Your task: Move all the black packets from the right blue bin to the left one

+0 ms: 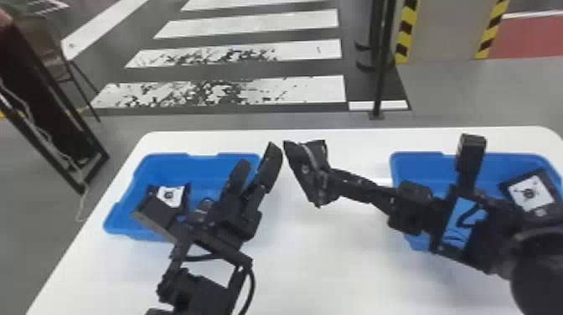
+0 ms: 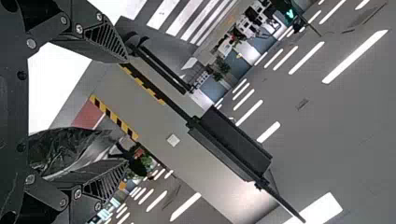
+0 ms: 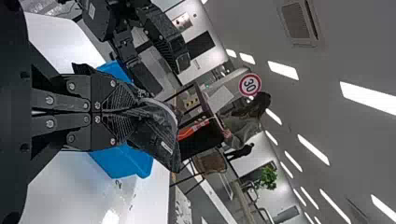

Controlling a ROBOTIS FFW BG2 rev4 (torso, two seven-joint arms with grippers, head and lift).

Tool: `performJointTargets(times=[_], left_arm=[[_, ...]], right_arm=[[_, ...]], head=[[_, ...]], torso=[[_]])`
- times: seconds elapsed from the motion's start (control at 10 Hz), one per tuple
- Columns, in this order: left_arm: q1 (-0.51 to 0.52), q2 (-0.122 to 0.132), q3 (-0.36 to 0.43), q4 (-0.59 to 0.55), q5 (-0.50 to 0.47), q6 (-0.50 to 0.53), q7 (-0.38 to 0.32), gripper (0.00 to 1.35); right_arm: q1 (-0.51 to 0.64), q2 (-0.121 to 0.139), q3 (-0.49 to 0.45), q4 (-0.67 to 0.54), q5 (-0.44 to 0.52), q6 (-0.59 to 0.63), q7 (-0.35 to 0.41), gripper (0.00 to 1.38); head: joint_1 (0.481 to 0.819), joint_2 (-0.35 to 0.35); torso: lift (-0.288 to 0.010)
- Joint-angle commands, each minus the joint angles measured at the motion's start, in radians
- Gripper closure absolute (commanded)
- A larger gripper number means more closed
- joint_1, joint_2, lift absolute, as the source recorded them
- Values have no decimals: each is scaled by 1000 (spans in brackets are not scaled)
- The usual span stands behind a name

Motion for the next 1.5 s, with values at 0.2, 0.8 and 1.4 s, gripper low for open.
performJointTargets(times=[0.2, 0.8, 1.4], left_arm=[[-8, 2, 1, -5, -13, 58, -16, 311], [-11, -2, 11, -5, -100, 53, -18, 1207], [-16, 3, -1, -49, -112, 80, -53, 1207]], right_arm=[[-29, -4, 57, 13, -40, 0, -1, 1148], [-54, -2, 107, 40, -86, -5, -1, 1148], [-123, 24, 107, 168, -116, -59, -29, 990]], head=[[695, 192], [695, 229], [695, 175]], torso=[[-168], [-168], [-168]])
